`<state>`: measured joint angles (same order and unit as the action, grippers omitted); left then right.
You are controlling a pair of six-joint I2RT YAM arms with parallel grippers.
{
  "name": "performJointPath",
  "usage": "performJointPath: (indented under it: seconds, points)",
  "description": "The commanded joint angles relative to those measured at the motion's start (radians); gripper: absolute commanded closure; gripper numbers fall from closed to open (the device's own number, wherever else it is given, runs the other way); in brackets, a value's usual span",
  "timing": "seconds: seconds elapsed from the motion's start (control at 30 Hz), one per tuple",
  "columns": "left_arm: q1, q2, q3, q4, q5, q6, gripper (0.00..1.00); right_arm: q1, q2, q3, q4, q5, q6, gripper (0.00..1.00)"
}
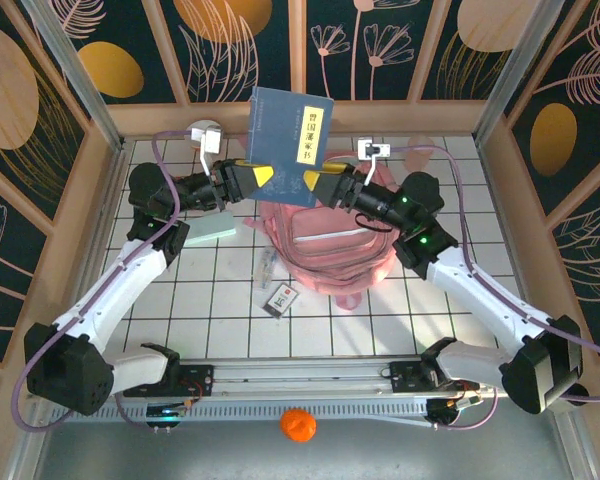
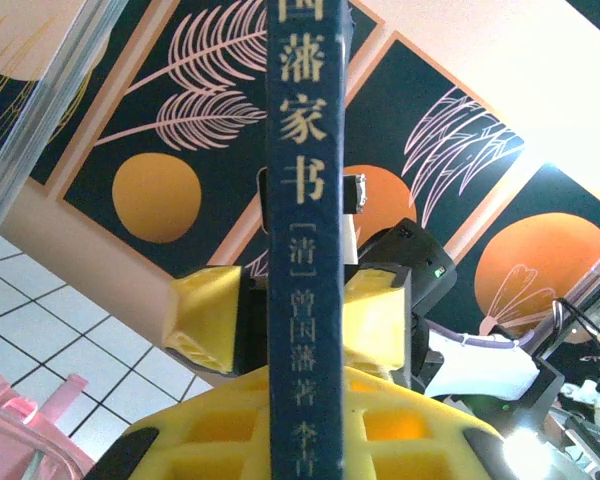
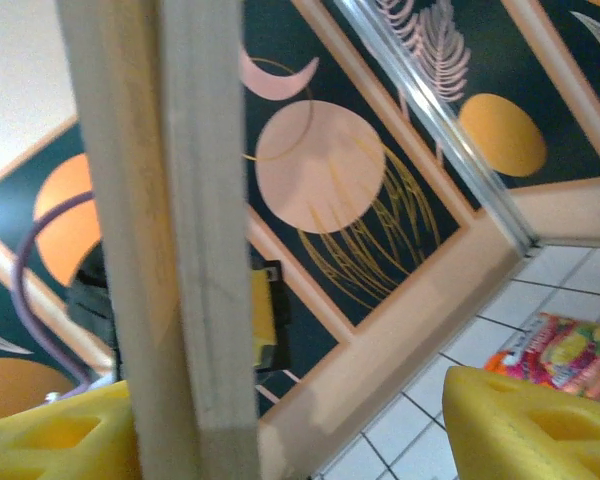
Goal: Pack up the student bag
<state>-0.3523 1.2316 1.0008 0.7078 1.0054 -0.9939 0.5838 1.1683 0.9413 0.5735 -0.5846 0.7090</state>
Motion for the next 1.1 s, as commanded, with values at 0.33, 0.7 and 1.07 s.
performJointPath:
  seconds: [0.33,0.7,1.07]
  points:
    - [-0.046,0.053,0.061,0.115,-0.030,-0.015,1.00,-0.018,0.101,0.023,0.318,-0.262,0.167,0.40]
    - [-0.070,0.069,0.039,0.040,-0.054,0.035,1.00,-0.019,0.133,0.033,0.345,-0.287,0.173,0.72]
    - [-0.073,0.033,0.069,-0.286,-0.137,0.312,0.45,-0.066,0.029,-0.012,0.106,-0.240,0.058,1.00]
